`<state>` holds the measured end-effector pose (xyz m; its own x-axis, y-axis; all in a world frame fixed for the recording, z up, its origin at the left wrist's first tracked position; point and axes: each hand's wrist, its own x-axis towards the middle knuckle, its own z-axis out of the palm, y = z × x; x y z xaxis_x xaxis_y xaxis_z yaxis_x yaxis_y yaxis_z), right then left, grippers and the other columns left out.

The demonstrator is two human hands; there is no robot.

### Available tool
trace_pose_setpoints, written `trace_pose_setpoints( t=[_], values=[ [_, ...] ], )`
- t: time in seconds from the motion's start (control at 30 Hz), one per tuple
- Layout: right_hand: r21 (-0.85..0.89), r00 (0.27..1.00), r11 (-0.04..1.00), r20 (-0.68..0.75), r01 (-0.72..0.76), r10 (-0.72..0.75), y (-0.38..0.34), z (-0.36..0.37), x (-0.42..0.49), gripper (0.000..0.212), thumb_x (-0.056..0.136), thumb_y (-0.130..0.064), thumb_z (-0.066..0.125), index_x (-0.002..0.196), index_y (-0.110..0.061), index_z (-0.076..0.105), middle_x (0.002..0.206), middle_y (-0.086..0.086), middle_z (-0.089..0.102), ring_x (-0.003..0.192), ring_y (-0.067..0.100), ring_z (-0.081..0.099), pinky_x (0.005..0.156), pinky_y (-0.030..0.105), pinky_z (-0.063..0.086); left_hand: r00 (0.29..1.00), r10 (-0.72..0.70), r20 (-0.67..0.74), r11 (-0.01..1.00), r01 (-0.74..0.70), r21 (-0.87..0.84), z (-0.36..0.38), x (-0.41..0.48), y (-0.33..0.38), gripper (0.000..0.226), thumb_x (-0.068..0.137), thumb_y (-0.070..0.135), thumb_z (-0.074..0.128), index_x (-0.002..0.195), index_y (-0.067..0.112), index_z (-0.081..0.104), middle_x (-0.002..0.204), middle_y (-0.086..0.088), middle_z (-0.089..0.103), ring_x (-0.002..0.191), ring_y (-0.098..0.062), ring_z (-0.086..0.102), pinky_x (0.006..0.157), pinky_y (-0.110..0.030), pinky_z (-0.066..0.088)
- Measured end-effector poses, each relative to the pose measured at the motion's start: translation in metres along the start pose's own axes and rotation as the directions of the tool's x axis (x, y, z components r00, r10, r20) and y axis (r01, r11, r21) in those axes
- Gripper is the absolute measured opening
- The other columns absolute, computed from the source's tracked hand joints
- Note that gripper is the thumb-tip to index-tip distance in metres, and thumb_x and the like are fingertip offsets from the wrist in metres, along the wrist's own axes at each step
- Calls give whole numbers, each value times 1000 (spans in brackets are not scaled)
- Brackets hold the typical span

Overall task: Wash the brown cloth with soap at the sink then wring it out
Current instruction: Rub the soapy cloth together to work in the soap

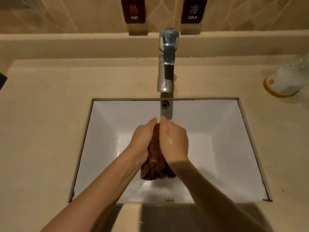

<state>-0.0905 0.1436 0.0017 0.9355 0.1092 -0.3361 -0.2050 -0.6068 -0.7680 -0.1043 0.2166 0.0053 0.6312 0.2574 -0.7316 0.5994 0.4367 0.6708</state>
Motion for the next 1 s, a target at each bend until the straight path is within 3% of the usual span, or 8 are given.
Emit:
trace_pose_setpoints(
  t=[0.07, 0.2, 0.3, 0.53, 0.73, 0.87, 0.93, 1.0],
  values=[
    [-127, 988, 981, -37, 144, -150, -1, 3, -11, 36, 99, -27, 30, 94, -8, 61, 87, 9, 64, 84, 26, 60, 73, 33, 44, 1000, -2, -6, 1000, 2, -24, 6, 4, -4, 35, 97, 29, 49, 65, 15, 54, 52, 1, 57, 53, -10, 54, 58, -25, 44],
    [71, 995, 995, -72, 67, -62, 18, -1, 47, 52, 99, -30, 32, 51, -14, 47, 61, 4, 53, 64, 20, 52, 64, 31, 36, 1000, -13, 19, 999, 14, -37, 21, -1, -20, 28, 95, 27, 53, 78, 11, 68, 73, -8, 69, 75, -22, 67, 80, -36, 53],
    [74, 994, 993, 48, 94, -98, 45, 1, 68, 54, 99, -29, 35, 48, -14, 42, 55, 2, 47, 56, 14, 45, 58, 29, 34, 998, 31, 48, 997, -34, 72, 14, 7, -22, 34, 95, 38, 51, 90, 12, 72, 87, -10, 75, 84, -23, 70, 79, -33, 55],
    [284, 952, 953, 245, 109, -182, 45, -29, 89, 41, 98, -38, 37, 66, -16, 48, 66, -4, 49, 61, 6, 46, 51, 10, 35, 934, -215, 285, 972, 176, 155, -19, 31, -5, 43, 84, 40, 62, 109, 6, 68, 105, -16, 72, 101, -30, 66, 93, -38, 51],
    [300, 818, 938, 485, 175, -308, 57, -66, 105, 13, 91, -25, 55, 101, -21, 63, 96, -6, 65, 88, 6, 62, 77, 15, 49, 922, -87, 378, 970, -7, 242, -44, 56, -7, 22, 76, 14, 73, 98, 9, 72, 101, -11, 73, 89, -21, 71, 78, -28, 58],
    [-174, 655, 851, 719, 495, -233, 67, -80, 111, 17, 84, -22, 65, 101, -18, 64, 93, -3, 64, 85, 11, 60, 73, 18, 46, 888, 119, 444, 948, -234, 214, -59, 60, -6, 44, 78, -5, 66, 114, 21, 68, 111, -11, 71, 102, -27, 68, 84, -32, 57],
    [-356, 675, 750, 721, 558, -160, 74, -77, 112, 15, 84, -30, 64, 84, -14, 63, 79, 1, 60, 76, 18, 56, 68, 28, 43, 865, 208, 456, 923, -328, 200, -63, 58, -6, 48, 74, -6, 67, 111, 23, 68, 112, -7, 71, 104, -25, 67, 83, -30, 56],
    [-298, 739, 841, 653, 452, -166, 80, -78, 114, 19, 84, -31, 65, 75, -15, 59, 74, 0, 58, 72, 16, 56, 65, 27, 44, 837, 241, 491, 924, -353, 149, -69, 57, -7, 49, 66, 0, 74, 109, 23, 69, 112, -5, 71, 105, -23, 66, 82, -29, 55]
  ],
)
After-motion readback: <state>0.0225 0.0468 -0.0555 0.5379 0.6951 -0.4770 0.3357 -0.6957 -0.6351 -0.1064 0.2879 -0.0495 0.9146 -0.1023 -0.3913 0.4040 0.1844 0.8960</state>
